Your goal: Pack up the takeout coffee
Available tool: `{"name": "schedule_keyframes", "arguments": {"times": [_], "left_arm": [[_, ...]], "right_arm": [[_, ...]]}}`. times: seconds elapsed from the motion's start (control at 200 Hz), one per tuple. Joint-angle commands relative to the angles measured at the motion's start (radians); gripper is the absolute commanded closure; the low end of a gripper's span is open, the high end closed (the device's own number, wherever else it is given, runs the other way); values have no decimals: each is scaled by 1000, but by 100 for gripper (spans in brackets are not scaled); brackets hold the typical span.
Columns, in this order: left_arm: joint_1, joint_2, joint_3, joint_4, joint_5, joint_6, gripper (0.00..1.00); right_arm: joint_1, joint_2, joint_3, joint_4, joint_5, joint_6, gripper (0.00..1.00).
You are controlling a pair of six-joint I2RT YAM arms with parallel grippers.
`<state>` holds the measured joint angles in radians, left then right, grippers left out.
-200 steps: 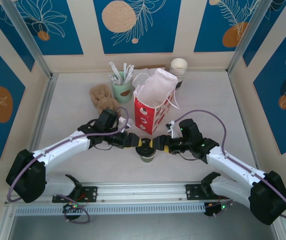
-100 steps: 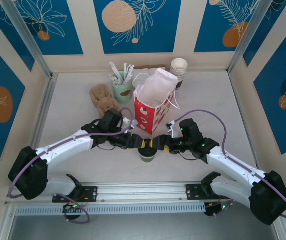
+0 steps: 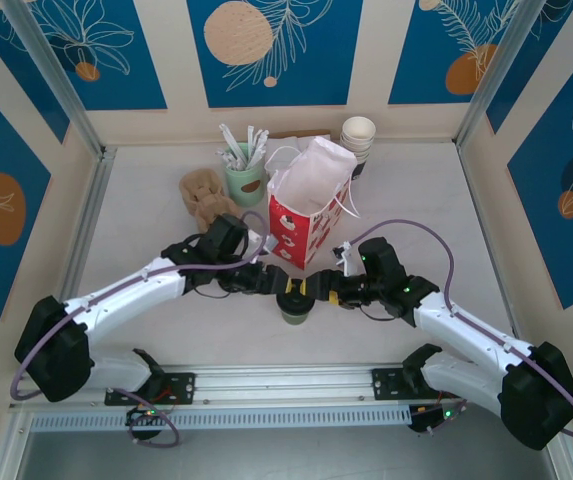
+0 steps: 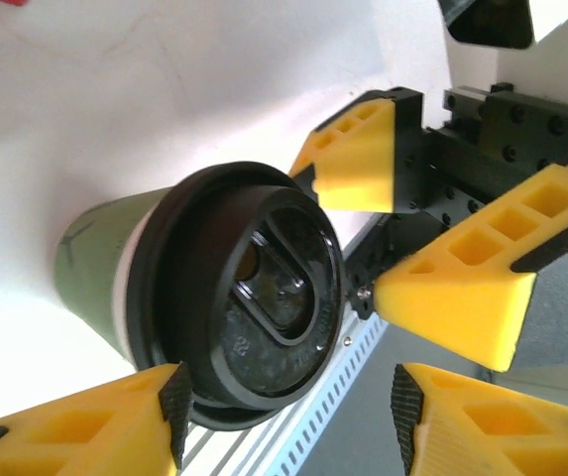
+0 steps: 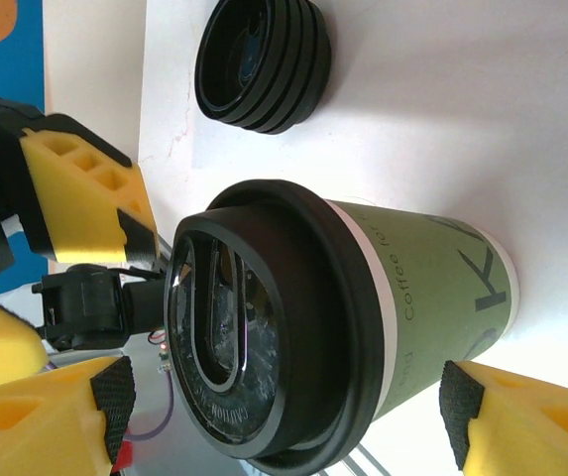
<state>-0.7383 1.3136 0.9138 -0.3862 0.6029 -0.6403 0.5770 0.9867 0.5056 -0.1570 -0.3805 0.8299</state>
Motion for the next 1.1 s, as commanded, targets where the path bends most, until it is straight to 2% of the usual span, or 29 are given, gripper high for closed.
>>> {"name": "schedule_keyframes", "arguments": {"times": [0.0,0.13,0.26,0.455,0.815,1.095], "left_arm": [[-7,-23,31,-62,-88,31,41],[-7,-11,40,-88,-164,37,42],[-10,8,40,-79,-186,30,43],[-20,54,23,3,-99,2,44],[-23,106,15,-61,-110,33,49],[-23,103,-21,-31,-90,11,50]], "right_arm": [[3,-6,34,-36,8,-20,17],[-3,-11,41,-57,9,-34,20],[-14,-11,45,-76,6,-50,23],[-29,-11,51,-81,-11,-70,24],[-37,38,59,-54,-48,-88,33],[-33,59,36,-35,-38,-91,33]]}}
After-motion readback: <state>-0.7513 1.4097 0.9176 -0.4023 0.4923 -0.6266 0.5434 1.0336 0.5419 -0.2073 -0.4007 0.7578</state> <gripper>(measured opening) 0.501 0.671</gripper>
